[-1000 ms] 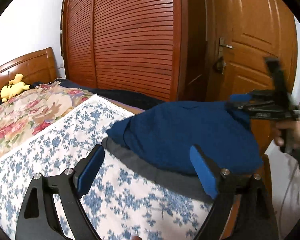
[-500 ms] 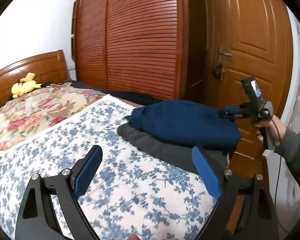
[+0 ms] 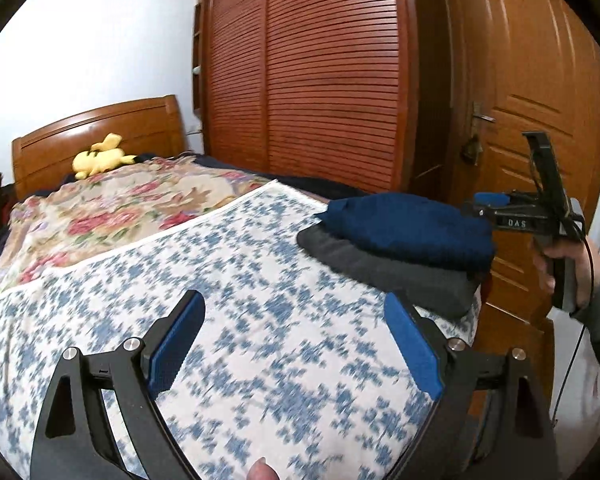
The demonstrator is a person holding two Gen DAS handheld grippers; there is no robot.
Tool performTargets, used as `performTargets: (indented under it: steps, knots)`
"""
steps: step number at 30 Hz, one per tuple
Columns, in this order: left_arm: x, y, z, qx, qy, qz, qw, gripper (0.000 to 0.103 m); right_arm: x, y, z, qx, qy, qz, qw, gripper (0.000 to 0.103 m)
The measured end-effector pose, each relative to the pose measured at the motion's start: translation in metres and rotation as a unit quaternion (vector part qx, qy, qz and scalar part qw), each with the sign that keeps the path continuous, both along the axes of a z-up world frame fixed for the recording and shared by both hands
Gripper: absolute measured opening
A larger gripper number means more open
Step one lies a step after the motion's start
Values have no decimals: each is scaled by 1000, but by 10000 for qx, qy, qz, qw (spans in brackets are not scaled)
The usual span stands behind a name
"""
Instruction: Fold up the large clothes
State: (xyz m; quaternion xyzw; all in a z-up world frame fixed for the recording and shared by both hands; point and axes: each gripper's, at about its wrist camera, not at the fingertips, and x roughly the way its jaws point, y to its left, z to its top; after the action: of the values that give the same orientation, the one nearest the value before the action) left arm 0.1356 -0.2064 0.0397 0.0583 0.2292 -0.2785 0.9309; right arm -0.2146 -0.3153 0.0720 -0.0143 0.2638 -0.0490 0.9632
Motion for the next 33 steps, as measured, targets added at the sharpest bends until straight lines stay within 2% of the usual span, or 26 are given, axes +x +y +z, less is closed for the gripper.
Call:
performTargets:
  steps: [7,15,20,22,29,33]
  knots:
    - [-4,43,-19,110,166,582,9981,91,-3,71,-20,278,-5,609,9978,80]
    - [-7,91,-57,-3,535,1100,9925,91,16,118,-50,522,57,1141,9921,81]
    - [-22,116,-76,100,591,1592,9854,91,28,134,-63,622,215,1396,9880,81]
    - [-31,130,-81,5,683,1747,9822,91,37,139,-66,683,244,1504,9860,81]
    - [-63,170,-89,-106,776,2279,9705,91,54,158,-84,853,336,1737,9805,81]
    - [-79,190,-81,-149,671,2540,9647,91,49,166,-80,915,264,1874,9777,81]
